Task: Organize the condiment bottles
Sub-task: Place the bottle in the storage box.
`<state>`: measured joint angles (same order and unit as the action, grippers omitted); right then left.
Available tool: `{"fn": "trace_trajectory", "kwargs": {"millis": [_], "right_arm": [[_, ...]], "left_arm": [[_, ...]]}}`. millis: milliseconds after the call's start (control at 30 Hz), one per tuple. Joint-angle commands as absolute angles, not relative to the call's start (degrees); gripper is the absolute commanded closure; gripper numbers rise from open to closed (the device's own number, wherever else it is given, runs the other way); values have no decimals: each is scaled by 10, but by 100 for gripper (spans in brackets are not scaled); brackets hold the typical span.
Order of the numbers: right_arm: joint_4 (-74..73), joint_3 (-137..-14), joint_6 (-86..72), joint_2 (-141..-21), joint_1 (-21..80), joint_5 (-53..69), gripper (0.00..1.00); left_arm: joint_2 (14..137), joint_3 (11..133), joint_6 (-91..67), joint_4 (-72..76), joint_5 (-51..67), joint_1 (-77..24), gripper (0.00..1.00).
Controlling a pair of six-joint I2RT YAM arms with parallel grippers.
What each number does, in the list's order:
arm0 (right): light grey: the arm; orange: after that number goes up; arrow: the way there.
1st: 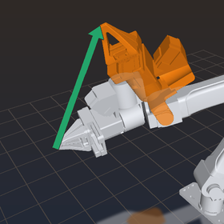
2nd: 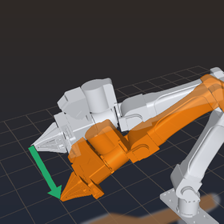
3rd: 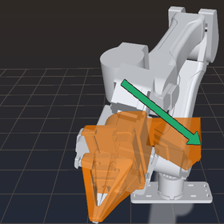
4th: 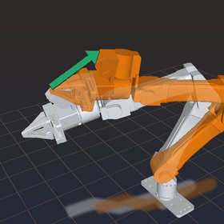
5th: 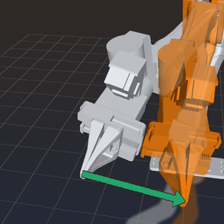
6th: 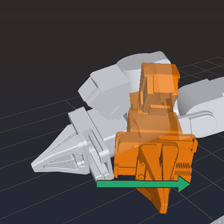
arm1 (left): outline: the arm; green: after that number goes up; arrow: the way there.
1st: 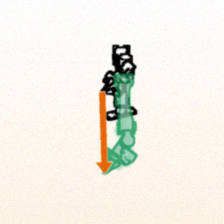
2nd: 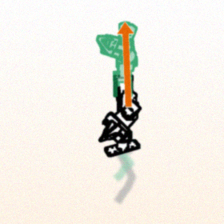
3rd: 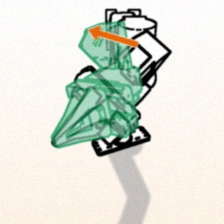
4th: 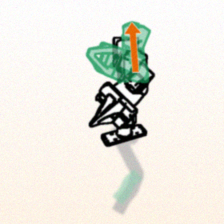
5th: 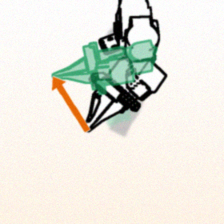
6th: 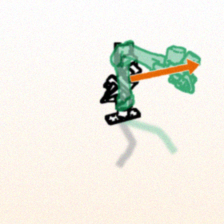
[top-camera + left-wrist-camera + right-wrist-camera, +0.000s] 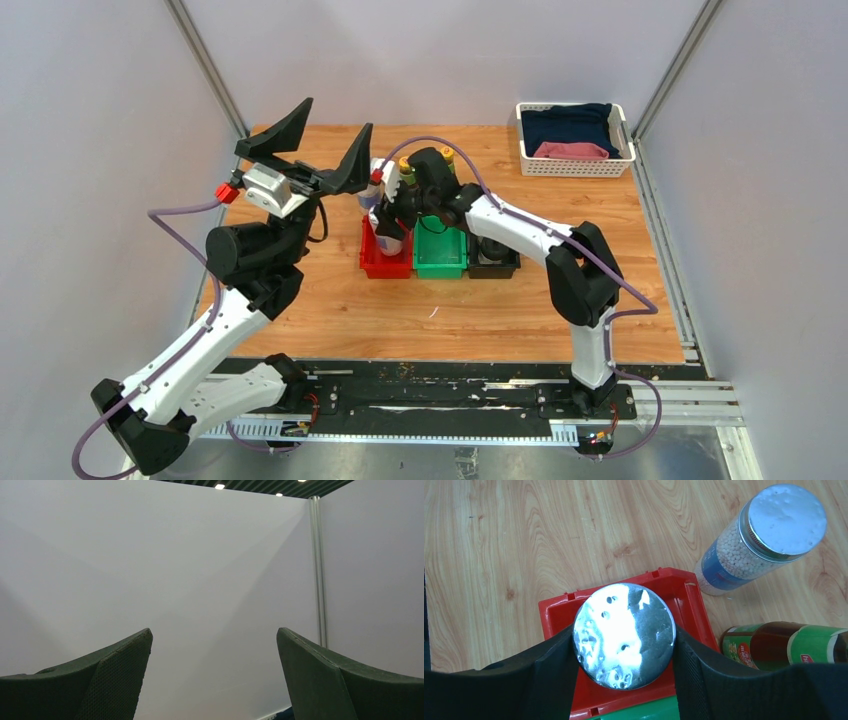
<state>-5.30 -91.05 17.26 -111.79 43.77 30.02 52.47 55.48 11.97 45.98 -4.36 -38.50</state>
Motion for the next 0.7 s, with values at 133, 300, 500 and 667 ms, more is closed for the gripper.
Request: {"fn": "trace_trajectory", "kwargs": {"millis": [133, 300, 500, 667], "right_arm": [[-12, -892, 160, -1081, 447, 313, 100], [-5, -882, 154, -1078, 451, 317, 100], [-5, -874, 151, -1076, 457, 319, 100], [-5, -874, 150, -1075, 462, 318, 100]], "left_arm": [[533, 552, 115, 474, -56, -389, 0], [536, 552, 113, 475, -58, -389, 0], [539, 552, 112, 475, -62, -389, 0], [541, 552, 112, 475, -64, -389, 0]]}}
